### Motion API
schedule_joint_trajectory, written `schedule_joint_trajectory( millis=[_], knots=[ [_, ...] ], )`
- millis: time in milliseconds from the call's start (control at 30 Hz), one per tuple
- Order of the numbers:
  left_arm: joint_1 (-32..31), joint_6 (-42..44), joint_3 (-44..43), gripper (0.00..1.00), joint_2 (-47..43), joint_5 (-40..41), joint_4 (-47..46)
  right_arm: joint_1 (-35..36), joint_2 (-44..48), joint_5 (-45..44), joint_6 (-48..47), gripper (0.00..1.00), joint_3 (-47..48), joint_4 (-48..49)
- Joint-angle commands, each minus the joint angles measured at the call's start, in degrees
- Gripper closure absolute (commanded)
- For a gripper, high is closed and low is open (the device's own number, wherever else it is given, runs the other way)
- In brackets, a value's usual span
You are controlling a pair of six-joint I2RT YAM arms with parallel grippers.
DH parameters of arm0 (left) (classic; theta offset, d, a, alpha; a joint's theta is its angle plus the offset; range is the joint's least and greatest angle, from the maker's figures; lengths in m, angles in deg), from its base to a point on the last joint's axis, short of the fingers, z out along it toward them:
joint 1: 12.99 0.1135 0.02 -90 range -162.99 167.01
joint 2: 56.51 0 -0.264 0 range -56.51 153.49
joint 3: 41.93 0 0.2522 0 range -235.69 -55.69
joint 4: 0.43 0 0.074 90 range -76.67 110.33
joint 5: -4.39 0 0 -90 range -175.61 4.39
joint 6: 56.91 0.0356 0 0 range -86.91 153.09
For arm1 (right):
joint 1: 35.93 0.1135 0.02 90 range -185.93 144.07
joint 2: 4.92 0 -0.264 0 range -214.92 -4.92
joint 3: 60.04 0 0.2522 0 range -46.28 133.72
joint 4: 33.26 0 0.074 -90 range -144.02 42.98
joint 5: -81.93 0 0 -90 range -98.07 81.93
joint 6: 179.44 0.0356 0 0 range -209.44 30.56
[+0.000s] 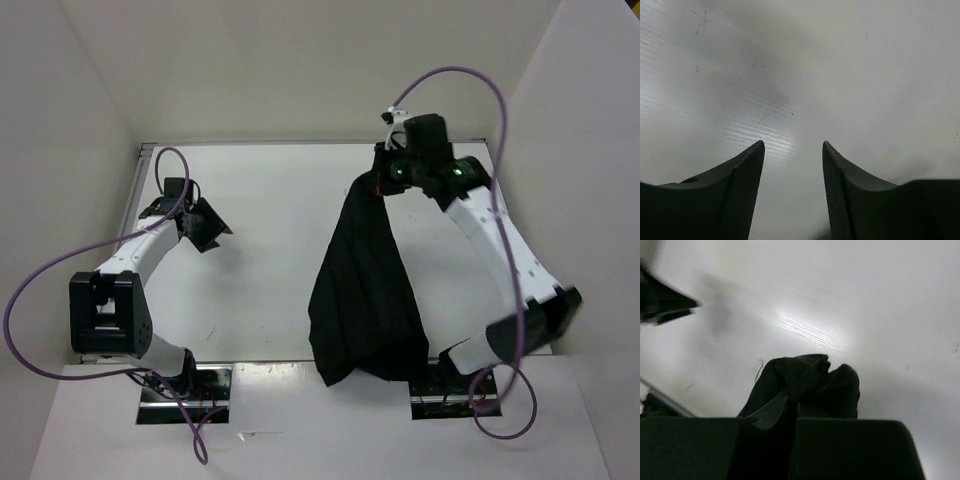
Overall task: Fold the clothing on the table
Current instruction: Move the skirt to the center of the board
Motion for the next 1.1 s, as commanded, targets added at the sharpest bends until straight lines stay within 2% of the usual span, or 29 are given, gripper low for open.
schedule_joint_trajectory(
  millis=[0, 100, 233, 400, 467, 567, 600, 667, 767, 900, 1067],
  knots=[
    [0.3, 0.7, 0.6, 0.42, 0.3, -0.2, -0.8, -3.0, -7.5, -5.0, 1.1, 1.0, 0.2, -3.7],
    [0.8, 1.3, 0.6, 0.42, 0.3, -0.2, -0.3, -2.0, -11.2, 2.0, 0.6, 1.0, 2.7, -3.0],
    [2.8, 1.8, -0.6, 0.42, -1.5, -1.6, 0.2, 6.8, -17.8, 5.2, -2.0, 1.0, 9.9, -2.5],
    [6.2, 1.1, 0.0, 0.42, -7.5, -4.0, -0.9, 16.2, -19.2, 11.0, -5.5, 1.0, 16.9, -3.1],
    [7.7, 1.1, 0.7, 0.41, -10.7, -4.0, -1.6, 20.4, -16.3, 15.0, -7.1, 1.0, 20.1, -3.9],
    [8.3, 0.6, 1.2, 0.39, -12.9, -3.5, -2.2, 23.6, -11.6, 16.3, -7.6, 1.0, 21.1, -3.4],
    [8.3, 0.6, 1.2, 0.39, -12.9, -3.5, -1.5, 24.1, -7.5, 16.3, -7.0, 1.0, 21.1, -1.8],
    [8.9, 1.1, 1.2, 0.39, -12.9, -3.5, -0.8, 24.1, -3.2, 13.6, -4.6, 1.0, 19.5, 0.2],
    [8.9, 1.1, 1.2, 0.39, -12.9, -4.6, -0.8, 19.3, 2.2, 8.9, -2.7, 1.0, 16.0, 2.1],
    [8.9, 1.1, 1.8, 0.39, -12.9, -5.2, -0.8, 7.9, 1.2, 10.1, -1.3, 1.0, 9.2, 3.4],
    [8.9, 1.1, 3.0, 0.39, -12.3, -5.7, -0.8, -0.1, -5.0, 11.5, 0.8, 1.0, 1.2, 8.4]
  ],
)
